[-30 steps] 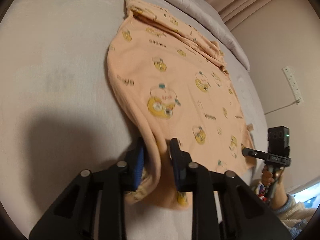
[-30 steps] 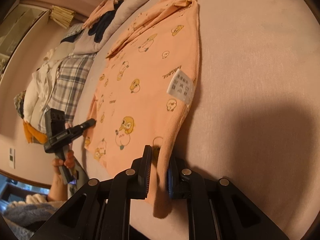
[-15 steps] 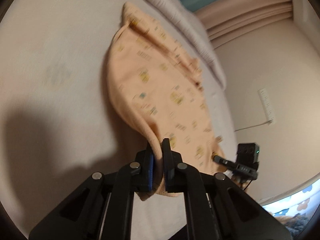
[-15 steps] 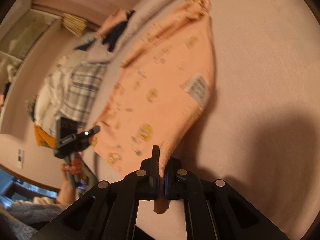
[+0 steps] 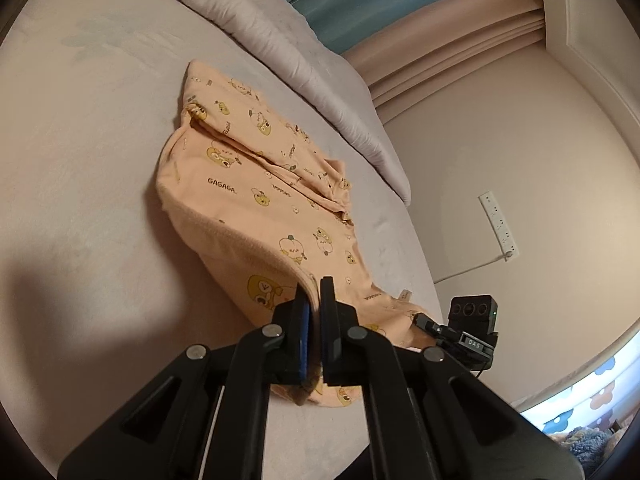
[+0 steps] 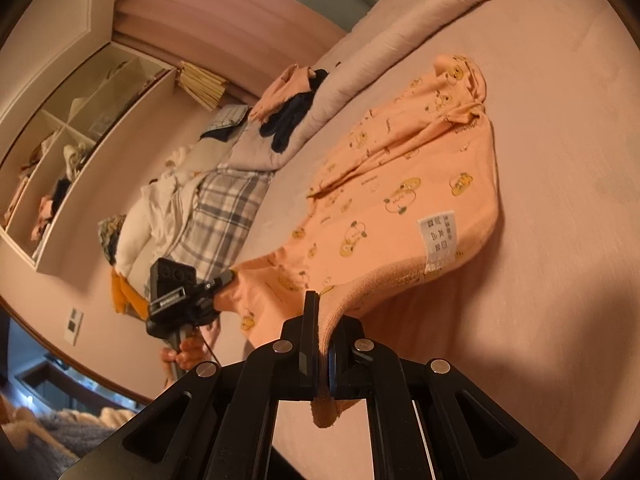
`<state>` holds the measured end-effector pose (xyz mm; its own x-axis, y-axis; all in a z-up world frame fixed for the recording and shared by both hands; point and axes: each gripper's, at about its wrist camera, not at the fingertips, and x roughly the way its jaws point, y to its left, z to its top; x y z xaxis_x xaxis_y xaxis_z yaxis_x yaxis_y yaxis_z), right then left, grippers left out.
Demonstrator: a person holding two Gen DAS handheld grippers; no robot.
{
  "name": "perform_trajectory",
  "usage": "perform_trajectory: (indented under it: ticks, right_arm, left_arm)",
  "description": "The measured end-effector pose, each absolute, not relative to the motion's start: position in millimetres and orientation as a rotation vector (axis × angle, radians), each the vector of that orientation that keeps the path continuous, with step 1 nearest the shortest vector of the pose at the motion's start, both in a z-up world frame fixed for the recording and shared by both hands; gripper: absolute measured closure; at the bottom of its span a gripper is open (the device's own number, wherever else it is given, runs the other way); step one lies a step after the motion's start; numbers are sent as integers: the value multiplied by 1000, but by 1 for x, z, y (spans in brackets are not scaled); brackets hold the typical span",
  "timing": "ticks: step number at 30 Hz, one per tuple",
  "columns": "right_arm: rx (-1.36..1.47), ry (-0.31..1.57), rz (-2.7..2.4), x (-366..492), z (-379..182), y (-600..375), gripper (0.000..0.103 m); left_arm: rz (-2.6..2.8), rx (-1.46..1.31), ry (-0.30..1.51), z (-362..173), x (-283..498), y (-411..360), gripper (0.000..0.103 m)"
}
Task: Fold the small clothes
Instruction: 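Lift the hem with both grippers and fold it toward the collar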
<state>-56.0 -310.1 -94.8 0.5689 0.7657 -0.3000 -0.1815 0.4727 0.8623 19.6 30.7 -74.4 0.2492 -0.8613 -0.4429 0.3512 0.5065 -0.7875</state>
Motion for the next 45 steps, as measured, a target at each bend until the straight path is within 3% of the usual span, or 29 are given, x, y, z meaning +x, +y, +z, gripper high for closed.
perform_trajectory:
  ticks: [23,45]
  right_arm:
    - [951,625,605,-2,-73,-346,98]
    - [1095,765,383,154,-108,-391,98]
  left_arm:
    - [-957,-866,819,-31,83,31,103]
    - [-713,-940,911,-82,246,2,103]
